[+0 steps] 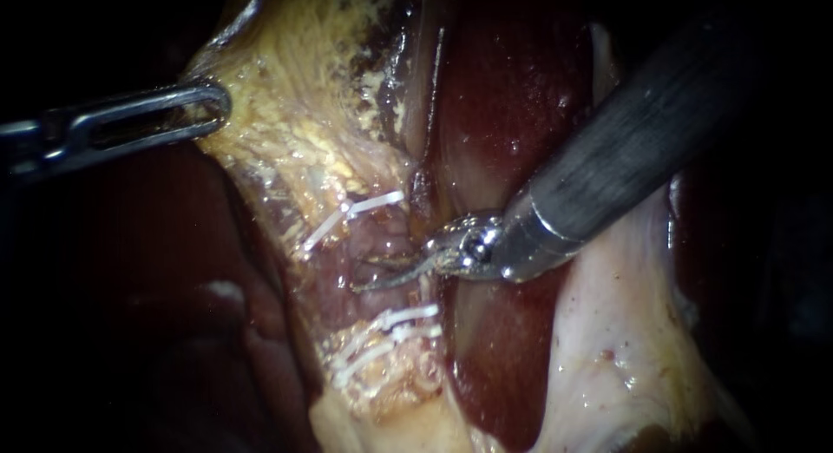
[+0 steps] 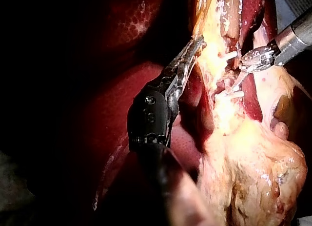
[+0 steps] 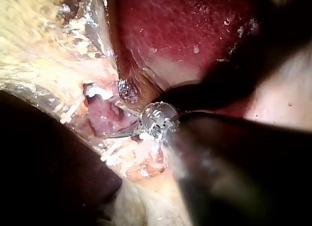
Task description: Go back from the cut right tube
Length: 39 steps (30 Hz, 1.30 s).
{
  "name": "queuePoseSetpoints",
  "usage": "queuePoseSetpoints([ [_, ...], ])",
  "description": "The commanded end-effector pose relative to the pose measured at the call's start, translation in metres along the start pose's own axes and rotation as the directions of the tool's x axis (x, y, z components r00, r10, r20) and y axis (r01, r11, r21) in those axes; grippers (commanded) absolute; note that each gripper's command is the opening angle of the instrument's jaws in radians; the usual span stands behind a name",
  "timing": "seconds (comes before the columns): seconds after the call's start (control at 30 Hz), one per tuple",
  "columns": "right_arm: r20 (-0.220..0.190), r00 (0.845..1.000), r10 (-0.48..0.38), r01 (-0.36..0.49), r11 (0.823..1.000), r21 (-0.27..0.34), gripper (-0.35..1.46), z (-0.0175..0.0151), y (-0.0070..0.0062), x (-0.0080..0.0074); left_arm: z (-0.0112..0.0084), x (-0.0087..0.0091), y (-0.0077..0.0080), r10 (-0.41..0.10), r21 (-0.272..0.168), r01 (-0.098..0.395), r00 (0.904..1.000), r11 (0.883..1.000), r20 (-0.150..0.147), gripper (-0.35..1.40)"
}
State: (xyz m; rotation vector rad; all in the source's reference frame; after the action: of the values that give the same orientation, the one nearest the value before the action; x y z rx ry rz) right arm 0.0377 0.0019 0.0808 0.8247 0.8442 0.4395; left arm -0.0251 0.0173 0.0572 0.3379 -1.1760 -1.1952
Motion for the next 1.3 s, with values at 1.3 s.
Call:
queuePoseSetpoints([
  [1.3,-0.076,0.880,-0.469,0.440,0.864,-0.244,1.43,-0.0173,-0.0047,0.0012,0.0033,0.0030,0.0019,0.017,-0.013,-0.017,0.9998,1.000,-0.004,-0.35],
])
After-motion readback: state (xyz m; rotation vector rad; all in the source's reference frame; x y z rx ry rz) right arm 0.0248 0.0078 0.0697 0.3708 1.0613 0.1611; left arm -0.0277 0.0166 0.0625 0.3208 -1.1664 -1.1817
